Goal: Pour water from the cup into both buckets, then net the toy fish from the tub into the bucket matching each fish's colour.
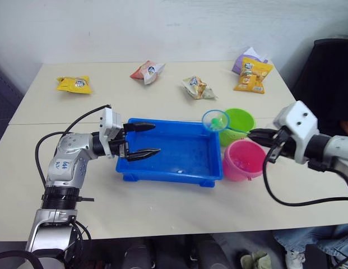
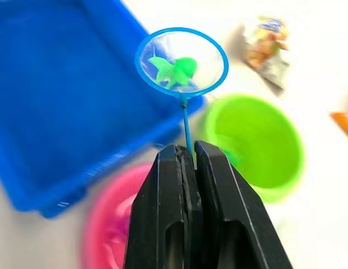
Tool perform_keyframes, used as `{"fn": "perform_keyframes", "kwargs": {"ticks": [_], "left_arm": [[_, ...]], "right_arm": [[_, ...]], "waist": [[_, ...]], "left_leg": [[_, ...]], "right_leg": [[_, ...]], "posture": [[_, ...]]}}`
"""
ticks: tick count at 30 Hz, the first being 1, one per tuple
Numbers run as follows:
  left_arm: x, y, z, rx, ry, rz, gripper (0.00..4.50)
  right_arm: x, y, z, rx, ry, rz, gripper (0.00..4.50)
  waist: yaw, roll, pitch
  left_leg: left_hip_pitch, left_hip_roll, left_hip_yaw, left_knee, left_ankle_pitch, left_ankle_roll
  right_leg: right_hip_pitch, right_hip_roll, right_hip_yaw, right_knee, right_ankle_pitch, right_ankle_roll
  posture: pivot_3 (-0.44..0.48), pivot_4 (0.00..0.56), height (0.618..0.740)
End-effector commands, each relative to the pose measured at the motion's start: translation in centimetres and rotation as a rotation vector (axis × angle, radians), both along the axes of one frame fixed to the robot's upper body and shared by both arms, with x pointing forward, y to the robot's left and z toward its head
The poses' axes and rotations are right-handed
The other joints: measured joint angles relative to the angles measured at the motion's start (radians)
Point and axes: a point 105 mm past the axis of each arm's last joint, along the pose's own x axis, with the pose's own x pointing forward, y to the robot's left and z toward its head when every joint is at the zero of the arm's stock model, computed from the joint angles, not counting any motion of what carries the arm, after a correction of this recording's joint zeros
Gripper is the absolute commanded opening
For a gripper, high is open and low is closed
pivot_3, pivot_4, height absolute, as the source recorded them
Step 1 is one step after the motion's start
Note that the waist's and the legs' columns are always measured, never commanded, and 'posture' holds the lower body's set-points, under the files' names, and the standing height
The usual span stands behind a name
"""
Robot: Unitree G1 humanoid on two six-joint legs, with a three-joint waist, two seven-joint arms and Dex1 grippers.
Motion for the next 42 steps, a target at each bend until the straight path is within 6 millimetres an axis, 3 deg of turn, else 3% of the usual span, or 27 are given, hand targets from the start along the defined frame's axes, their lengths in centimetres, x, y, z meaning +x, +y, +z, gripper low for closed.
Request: {"fn": "perform_keyframes", "kwargs": {"ticks": [1,8,12,18,22,26,28,30,35,42], "left_arm": [[0.0,-0.1,1.2,-0.017,-0.042,-0.017,4.48],[-0.4,-0.5,0.5,0.028,-0.038,-0.054,4.48],[-0.3,-0.6,0.0,0.052,-0.058,-0.050,4.48],[0.2,-0.8,-0.7,0.041,-0.067,-0.052,4.48],[0.4,-1.0,-0.9,0.033,-0.081,-0.060,4.48],[0.7,-1.1,-0.9,0.032,-0.097,-0.056,4.48],[0.9,-1.1,-0.9,0.031,-0.107,-0.050,4.48],[0.9,-1.1,-0.9,0.028,-0.112,-0.048,4.48],[1.0,-1.3,-1.1,0.023,-0.114,-0.054,4.48],[1.2,-1.6,-1.0,0.007,-0.118,-0.059,4.48]], "right_arm": [[0.5,-2.7,1.8,-0.056,-0.088,-0.069,0.00],[2.0,-6.4,0.6,-0.357,-0.202,-0.161,0.00],[2.4,-6.6,-0.3,-0.557,-0.308,-0.129,0.00],[2.9,-6.3,-0.7,-0.656,-0.539,-0.102,0.00],[2.5,-5.8,-1.8,-0.855,-0.636,0.000,0.00],[2.4,-5.7,-1.7,-0.966,-0.726,0.042,0.00],[2.4,-5.9,-0.3,-1.019,-0.825,0.012,0.00],[2.3,-6.3,0.7,-0.993,-0.893,-0.049,0.00],[1.8,-6.7,-1.2,-1.087,-0.911,0.061,0.00],[1.7,-6.5,-1.4,-1.154,-0.999,0.087,0.00]], "waist": [[0.001,0.000,0.000],[0.001,0.000,0.000],[-0.001,0.000,0.000],[-0.001,0.001,0.001],[-0.001,0.001,0.001],[-0.001,0.001,0.001],[-0.001,0.001,0.001],[-0.002,0.001,0.000],[-0.003,0.002,0.000],[-0.003,0.002,0.000]], "left_leg": [[0.000,0.000,0.000,0.000,0.000,0.000],[0.000,0.000,0.001,0.000,0.000,0.000],[0.000,0.000,0.001,0.000,0.000,-0.001],[0.001,0.000,0.002,0.000,0.001,-0.001],[0.001,0.000,0.003,0.000,0.001,-0.002],[0.002,0.000,0.003,0.000,0.001,-0.002],[0.002,0.000,0.004,0.000,0.001,-0.002],[0.002,0.000,0.004,0.000,0.001,-0.002],[0.003,0.000,0.004,0.000,0.001,-0.003],[0.003,0.000,0.005,0.000,0.002,-0.003]], "right_leg": [[0.000,0.000,0.000,0.000,0.000,0.000],[0.000,0.000,0.001,0.000,0.000,0.000],[0.000,0.000,0.001,0.000,0.000,0.000],[0.000,0.000,0.000,0.000,0.000,0.000],[0.000,0.000,0.000,0.001,0.000,0.000],[0.000,0.000,0.000,0.001,0.000,0.000],[0.000,0.000,0.000,0.002,0.000,0.000],[0.000,0.000,0.000,0.002,0.000,0.000],[0.000,0.000,0.000,0.002,0.000,0.000],[0.000,0.001,0.001,0.003,0.000,0.000]], "posture": [[0.000,0.150,0.739],[0.000,0.150,0.739],[0.000,0.150,0.739],[0.000,0.150,0.739],[0.000,0.150,0.739],[0.000,0.150,0.739],[0.000,0.150,0.739],[0.000,0.150,0.739],[0.000,0.150,0.739],[0.000,0.150,0.739]]}}
